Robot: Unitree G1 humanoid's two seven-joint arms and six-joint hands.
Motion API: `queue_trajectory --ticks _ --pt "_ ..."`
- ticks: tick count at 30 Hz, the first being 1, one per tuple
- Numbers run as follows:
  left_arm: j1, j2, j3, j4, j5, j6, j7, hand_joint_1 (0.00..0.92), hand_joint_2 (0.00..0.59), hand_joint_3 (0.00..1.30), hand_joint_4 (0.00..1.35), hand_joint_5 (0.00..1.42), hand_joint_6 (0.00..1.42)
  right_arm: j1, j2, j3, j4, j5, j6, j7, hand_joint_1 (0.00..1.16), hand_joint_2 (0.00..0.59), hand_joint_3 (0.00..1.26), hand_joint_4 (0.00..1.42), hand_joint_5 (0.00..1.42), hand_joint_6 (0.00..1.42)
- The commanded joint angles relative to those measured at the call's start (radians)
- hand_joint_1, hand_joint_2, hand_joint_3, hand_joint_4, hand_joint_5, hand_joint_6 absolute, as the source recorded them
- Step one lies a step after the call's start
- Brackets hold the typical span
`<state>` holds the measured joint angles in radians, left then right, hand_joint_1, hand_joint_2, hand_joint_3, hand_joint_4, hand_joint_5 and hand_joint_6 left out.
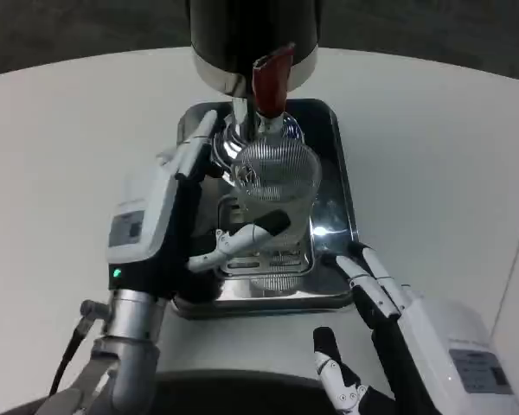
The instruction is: Grasp the cup under the faucet to collect the drink, then remove the cup.
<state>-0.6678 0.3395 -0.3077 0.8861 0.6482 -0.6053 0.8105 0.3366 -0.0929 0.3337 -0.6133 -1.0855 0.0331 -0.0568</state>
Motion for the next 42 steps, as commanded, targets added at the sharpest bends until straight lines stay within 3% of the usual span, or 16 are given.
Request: queue_trajectory --ticks 1,5,7,10,13,18,23,29,32,36,42 --pt "0.118 0.049 0.067 -0.145 -0.059 -0.025 -0.042 0.0 0.0 0.1 0.16 0.47 0.25 0.015 -0.009 -0.01 -0.016 0.011 0.003 0.006 0.38 0.54 0.17 0.06 0.17 0.33" --pt "0.212 0.083 0.144 -0.302 -0.132 -0.031 -0.119 0.0 0.003 0.09 0.14 0.41 0.2 0.014 -0.013 -0.012 -0.011 0.019 0.002 0.011 0.38 0.54 0.17 0.06 0.17 0.33" --pt "0.251 0.089 0.187 -0.374 -0.201 -0.049 -0.18 0.0 0.034 0.09 0.13 0.37 0.17 0.012 -0.013 -0.011 -0.009 0.02 0.002 0.013 0.38 0.54 0.17 0.06 0.17 0.33" --pt "0.283 0.092 0.235 -0.461 -0.306 -0.069 -0.288 0.0 0.074 0.01 0.01 0.24 0.09 0.008 -0.012 -0.008 -0.006 0.019 0.002 0.014 0.38 0.54 0.17 0.06 0.17 0.33" --pt "0.295 0.115 0.264 -0.564 -0.484 -0.081 -0.491 0.0 0.091 0.0 0.0 0.03 0.01 0.001 -0.009 -0.005 -0.003 0.019 0.005 0.02 0.38 0.54 0.16 0.06 0.17 0.32" --pt "0.291 0.153 0.301 -0.686 -0.706 -0.058 -0.768 0.0 0.118 0.0 0.0 0.0 0.0 0.0 -0.004 0.002 -0.002 0.015 0.009 0.024 0.38 0.534 0.16 0.06 0.17 0.32" --pt "0.267 0.168 0.349 -0.79 -0.902 0.014 -0.98 0.0 0.21 0.0 0.0 0.0 0.0 0.009 -0.001 0.01 -0.005 0.01 0.012 0.023 0.37 0.531 0.16 0.06 0.17 0.31" --pt "0.21 0.215 0.423 -0.947 -1.132 0.178 -1.189 0.0 0.21 0.0 0.0 0.0 0.0 0.014 0.006 0.013 -0.015 0.002 0.014 0.02 0.37 0.525 0.16 0.06 0.16 0.29" --pt "0.166 0.235 0.446 -0.978 -1.225 0.279 -1.278 0.0 0.247 0.0 0.0 0.0 0.0 0.015 0.01 0.015 -0.02 0.0 0.013 0.019 0.37 0.525 0.16 0.06 0.16 0.29" --pt "0.109 0.237 0.457 -0.968 -1.264 0.38 -1.36 0.0 0.22 0.0 0.0 0.0 0.0 0.018 0.015 0.022 -0.027 -0.004 0.015 0.02 0.37 0.525 0.15 0.06 0.16 0.29" --pt "0.054 0.207 0.443 -0.943 -1.239 0.471 -1.413 0.0 0.22 0.0 0.0 0.0 0.0 0.03 0.023 0.028 -0.039 -0.011 0.019 0.018 0.37 0.525 0.15 0.06 0.16 0.29"
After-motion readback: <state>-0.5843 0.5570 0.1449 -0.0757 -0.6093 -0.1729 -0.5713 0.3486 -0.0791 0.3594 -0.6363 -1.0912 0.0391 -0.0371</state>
